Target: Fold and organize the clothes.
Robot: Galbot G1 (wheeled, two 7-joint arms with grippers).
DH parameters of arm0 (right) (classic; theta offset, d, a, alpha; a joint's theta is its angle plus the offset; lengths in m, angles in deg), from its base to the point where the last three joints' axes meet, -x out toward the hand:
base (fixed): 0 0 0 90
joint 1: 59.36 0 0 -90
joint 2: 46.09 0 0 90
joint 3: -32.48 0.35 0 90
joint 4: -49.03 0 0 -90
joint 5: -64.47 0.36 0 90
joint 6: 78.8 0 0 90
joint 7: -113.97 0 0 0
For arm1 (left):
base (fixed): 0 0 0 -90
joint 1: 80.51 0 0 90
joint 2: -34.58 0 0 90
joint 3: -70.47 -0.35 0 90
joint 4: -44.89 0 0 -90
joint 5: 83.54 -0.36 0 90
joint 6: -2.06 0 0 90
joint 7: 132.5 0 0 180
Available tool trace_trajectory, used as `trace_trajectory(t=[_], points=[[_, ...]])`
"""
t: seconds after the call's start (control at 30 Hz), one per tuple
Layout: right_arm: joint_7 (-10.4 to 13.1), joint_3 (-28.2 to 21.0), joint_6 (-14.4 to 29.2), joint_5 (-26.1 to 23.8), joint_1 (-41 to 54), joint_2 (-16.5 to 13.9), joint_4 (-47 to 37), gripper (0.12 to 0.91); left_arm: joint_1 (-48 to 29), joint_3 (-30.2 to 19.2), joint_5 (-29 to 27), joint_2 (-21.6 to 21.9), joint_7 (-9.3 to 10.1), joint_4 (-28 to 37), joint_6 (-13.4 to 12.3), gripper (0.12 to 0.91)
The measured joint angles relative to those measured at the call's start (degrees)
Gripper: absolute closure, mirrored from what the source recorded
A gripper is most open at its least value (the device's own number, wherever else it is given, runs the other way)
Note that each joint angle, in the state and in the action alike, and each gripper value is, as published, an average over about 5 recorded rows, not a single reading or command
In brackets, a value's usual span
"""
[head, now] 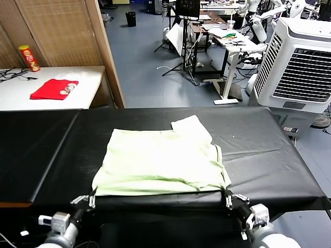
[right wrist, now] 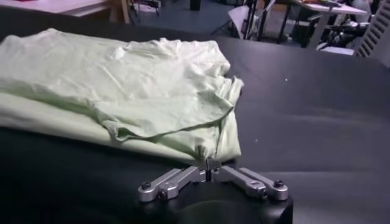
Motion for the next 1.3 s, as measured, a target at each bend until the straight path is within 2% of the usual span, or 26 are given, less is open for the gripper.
trace_trajectory(t=[0.2,0.3,0.4,0.6,0.7,0.77,1.0,1.3], points=[[1.42,2.23,-1.25,3.35,-2.20,-0.91,4.93,0.318,2.59,1.46,0.81,0.34,0.99,-2.72,2.26,0.441],[1.91,3.67,-0.16,6.27,-0.87,-1.99,6.29,0.243,2.82,2.65,3.58,1.33,1.55,-4.40,3.67,0.301],[2.52,3.70,2.02,8.41,3.57,-3.32,4.95,0.230,1.11,3.56,7.33,2.71,3.13,-5.66,5.47,0.242],[3.96,-1.27,5.54,10.19,19.77,-4.53,-4.86,0.227,-11.20,1.58,16.22,5.17,8.02,-3.41,9.18,0.232],[5.03,-5.29,5.01,9.91,28.62,-4.21,-11.46,0.227,-19.65,-0.80,21.14,5.43,10.57,0.34,9.83,0.232],[5.61,-8.04,4.17,9.80,34.28,-3.70,-16.25,0.227,-25.29,-2.67,23.56,5.28,11.48,3.75,10.21,0.232],[5.82,-16.22,3.57,10.49,50.54,-1.32,-32.68,0.227,-41.53,-10.03,26.87,3.82,11.56,17.13,11.39,0.232],[4.78,-25.54,3.10,12.10,66.98,2.24,-53.51,0.227,-56.01,-18.45,24.95,1.15,10.53,32.73,12.17,0.232]])
